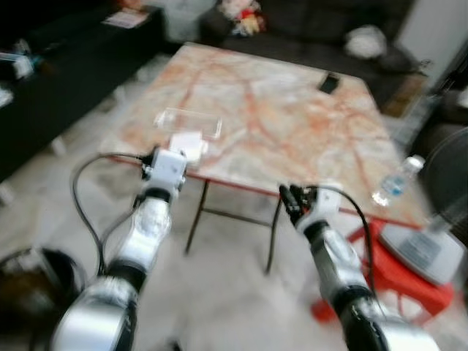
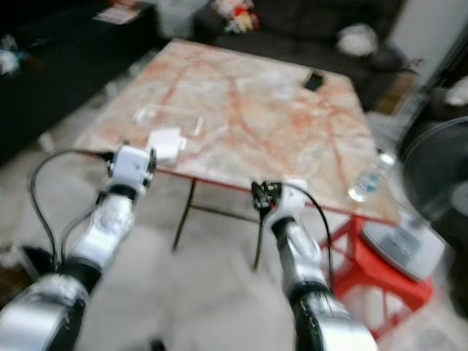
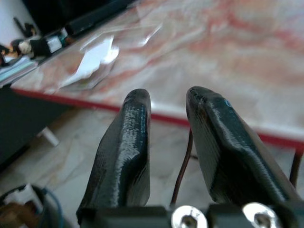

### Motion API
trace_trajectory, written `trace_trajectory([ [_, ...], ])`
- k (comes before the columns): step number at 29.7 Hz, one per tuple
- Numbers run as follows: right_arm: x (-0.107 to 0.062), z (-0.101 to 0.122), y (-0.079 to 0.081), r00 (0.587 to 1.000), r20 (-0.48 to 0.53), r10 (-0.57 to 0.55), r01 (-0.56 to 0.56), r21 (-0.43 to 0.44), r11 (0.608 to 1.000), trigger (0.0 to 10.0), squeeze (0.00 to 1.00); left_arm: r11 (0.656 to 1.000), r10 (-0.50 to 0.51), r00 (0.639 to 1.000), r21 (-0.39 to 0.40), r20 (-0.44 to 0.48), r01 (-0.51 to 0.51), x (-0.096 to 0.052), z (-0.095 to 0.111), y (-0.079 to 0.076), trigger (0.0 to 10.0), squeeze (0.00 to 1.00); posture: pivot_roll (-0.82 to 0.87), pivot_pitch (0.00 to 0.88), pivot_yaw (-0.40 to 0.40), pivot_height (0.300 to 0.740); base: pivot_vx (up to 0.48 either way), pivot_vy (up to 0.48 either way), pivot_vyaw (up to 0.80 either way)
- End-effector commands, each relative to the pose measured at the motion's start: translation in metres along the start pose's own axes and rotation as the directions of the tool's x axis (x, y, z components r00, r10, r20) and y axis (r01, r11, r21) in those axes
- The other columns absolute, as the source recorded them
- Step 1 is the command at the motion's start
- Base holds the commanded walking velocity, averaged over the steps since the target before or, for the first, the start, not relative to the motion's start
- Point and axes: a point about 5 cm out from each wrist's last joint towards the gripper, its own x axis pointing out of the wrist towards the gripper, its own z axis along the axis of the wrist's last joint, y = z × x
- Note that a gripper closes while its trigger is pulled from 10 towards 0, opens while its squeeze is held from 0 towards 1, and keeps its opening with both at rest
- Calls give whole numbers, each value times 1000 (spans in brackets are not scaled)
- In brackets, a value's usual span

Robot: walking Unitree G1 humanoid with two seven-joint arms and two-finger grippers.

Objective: Picking trash to rubbish bin

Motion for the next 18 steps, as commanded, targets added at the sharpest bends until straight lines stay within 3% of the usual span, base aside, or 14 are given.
trace_trajectory([
  [1, 1, 6, -4, 1000, 5, -7, 7, -17, 1000, 10000, 0, 1000, -14, 999, 9, 40, 13, 6, 12, -5, 10000, 0, 24, 48, -133, 740, 412, 0, 0],
  [18, 2, 7, -4, 1000, 11, -3, 3, -13, 1000, 10000, 0, 1000, -9, 998, 19, 61, 8, 8, 16, -4, 10000, 0, 23, 49, -136, 740, 414, 0, 0],
])
